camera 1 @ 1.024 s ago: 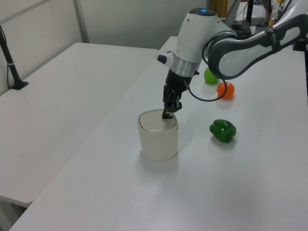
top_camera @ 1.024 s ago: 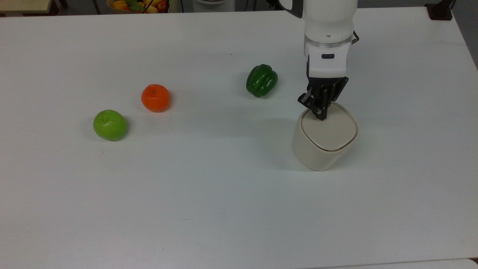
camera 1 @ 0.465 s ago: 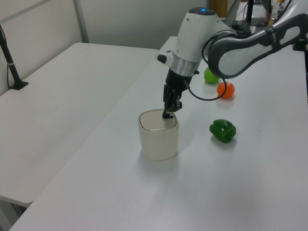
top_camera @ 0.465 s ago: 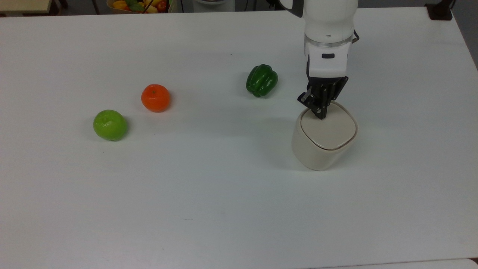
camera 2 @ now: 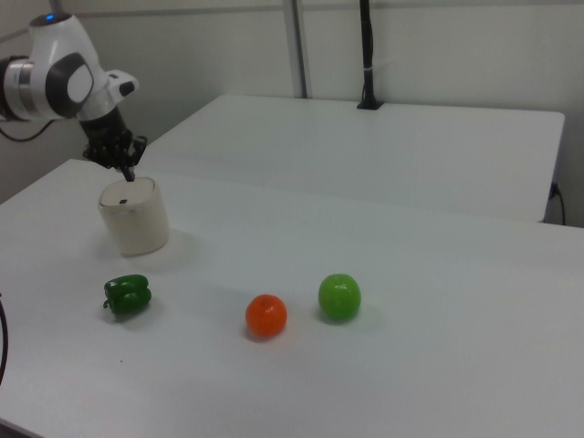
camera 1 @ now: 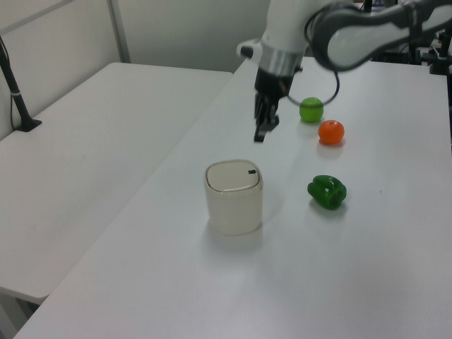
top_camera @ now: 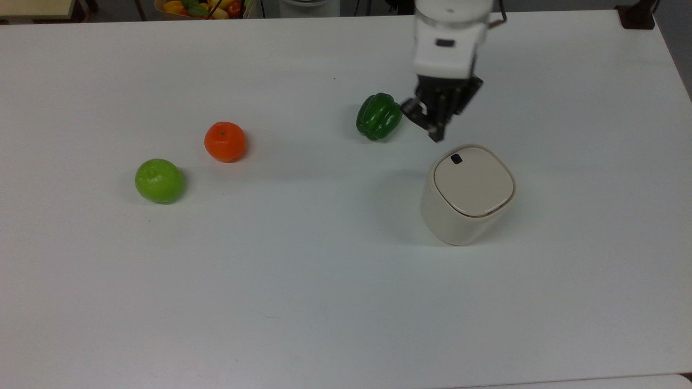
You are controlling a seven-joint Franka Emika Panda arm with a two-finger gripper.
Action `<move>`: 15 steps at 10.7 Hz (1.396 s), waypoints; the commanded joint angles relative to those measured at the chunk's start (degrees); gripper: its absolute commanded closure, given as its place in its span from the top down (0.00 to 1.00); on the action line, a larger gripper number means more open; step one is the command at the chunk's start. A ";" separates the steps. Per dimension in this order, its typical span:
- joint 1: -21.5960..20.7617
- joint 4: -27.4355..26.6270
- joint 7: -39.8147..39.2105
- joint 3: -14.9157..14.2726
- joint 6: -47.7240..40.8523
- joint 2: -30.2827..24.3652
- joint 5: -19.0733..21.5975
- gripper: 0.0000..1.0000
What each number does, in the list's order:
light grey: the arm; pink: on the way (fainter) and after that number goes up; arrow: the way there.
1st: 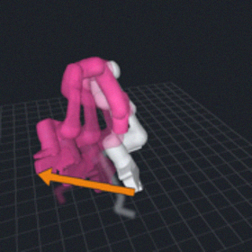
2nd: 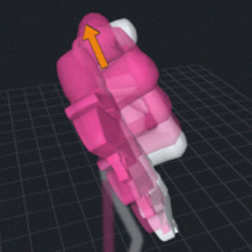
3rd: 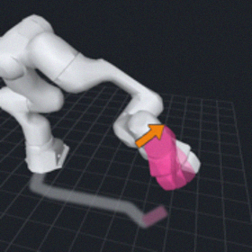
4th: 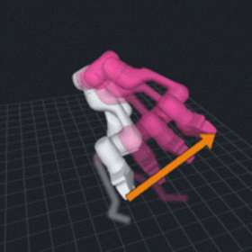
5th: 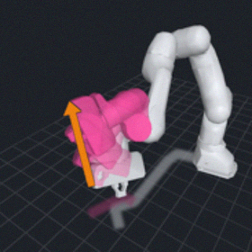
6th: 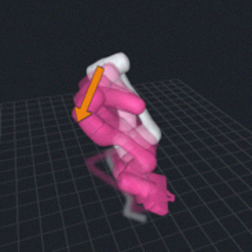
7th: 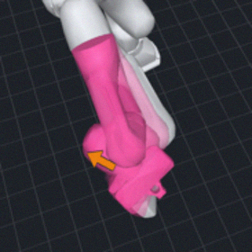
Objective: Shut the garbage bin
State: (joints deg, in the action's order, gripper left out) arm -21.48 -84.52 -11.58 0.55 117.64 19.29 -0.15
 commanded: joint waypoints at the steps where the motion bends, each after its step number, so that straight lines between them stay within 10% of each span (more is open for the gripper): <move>1: 5.73 -1.35 2.35 -0.73 -11.94 -6.79 0.15 0.00; 6: 16.99 -1.78 7.77 -0.73 -24.73 -11.91 -3.00 0.00; 10: 18.22 -3.62 10.44 -0.73 -27.72 -13.22 -5.74 0.05; 12: 19.37 -4.07 10.35 -0.73 -27.90 -14.19 -5.56 0.43; 13: 19.46 -4.07 10.35 -0.90 -27.99 -14.28 -5.56 0.91; 15: 20.60 -3.98 10.27 -0.91 -27.90 -14.28 -5.65 1.00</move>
State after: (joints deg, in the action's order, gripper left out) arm -1.83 -86.37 -2.16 -0.41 90.48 7.06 -5.03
